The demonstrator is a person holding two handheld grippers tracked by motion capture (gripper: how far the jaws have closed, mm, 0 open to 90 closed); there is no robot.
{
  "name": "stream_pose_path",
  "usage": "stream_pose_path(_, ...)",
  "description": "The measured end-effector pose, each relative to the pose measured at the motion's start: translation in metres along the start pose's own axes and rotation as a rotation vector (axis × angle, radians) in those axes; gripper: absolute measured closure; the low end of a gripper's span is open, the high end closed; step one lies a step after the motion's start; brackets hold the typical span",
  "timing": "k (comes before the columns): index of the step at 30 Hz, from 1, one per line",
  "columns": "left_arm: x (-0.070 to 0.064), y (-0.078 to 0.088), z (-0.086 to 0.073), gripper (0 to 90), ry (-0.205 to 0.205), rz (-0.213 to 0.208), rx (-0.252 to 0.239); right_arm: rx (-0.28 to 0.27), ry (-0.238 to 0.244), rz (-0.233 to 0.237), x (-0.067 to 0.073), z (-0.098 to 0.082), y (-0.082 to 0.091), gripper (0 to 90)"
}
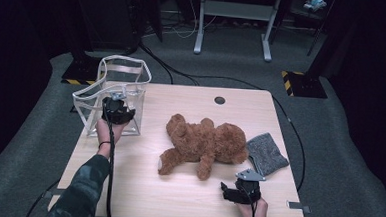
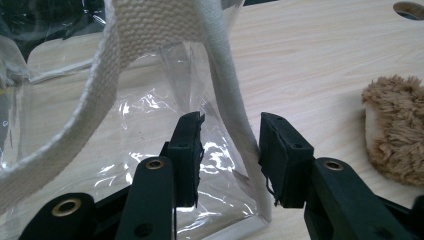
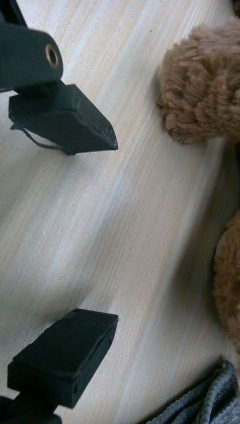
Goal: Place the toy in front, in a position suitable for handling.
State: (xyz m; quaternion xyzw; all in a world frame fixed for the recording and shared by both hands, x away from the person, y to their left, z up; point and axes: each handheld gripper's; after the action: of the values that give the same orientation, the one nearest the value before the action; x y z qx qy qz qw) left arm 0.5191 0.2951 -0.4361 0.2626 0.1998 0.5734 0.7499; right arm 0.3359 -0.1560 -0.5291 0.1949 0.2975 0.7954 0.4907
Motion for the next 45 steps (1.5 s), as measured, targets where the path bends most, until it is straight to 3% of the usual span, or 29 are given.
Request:
stream_pose_path(11,0.006,0.001,0.001,57.2,-0.037,0.006,0.022,-0.001,-0.001,0.001,0.0,0.0,0.0,17.4)
stream_pose_path(21,0.018,0.004,0.005,50.9,-0.02,0.031,0.063,0.001,0.0,-0.002,0.0,0.0,0.0,17.4)
stream_pose_path(25,0.019,0.003,0.003,46.4,0.001,0.039,0.057,0.003,0.0,0.002,0.0,0.0,0.0,17.4)
stream_pose_path(30,0.02,0.0,0.008,46.6,0.003,0.027,0.057,0.001,0.004,-0.003,0.0,0.001,-0.001,17.4)
stream_pose_path(32,0.019,-0.003,0.009,46.6,-0.015,0.031,0.054,-0.003,0.016,-0.004,-0.001,0.001,-0.001,17.4)
stream_pose_path(36,0.019,-0.005,0.008,46.0,-0.003,0.029,0.055,-0.002,0.008,-0.007,-0.001,0.0,-0.001,17.4)
stream_pose_path(45,0.018,0.008,0.007,33.9,0.015,0.01,0.039,0.007,0.001,-0.017,0.001,0.001,-0.002,14.4)
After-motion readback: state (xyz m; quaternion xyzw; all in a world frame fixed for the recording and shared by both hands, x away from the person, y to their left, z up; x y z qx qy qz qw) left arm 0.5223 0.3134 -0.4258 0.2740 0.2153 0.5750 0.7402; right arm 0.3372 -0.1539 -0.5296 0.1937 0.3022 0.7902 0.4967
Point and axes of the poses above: each handheld gripper's, and its own axes: y roughly backward along the jaws, z roughly out of its top, x roughly to its left
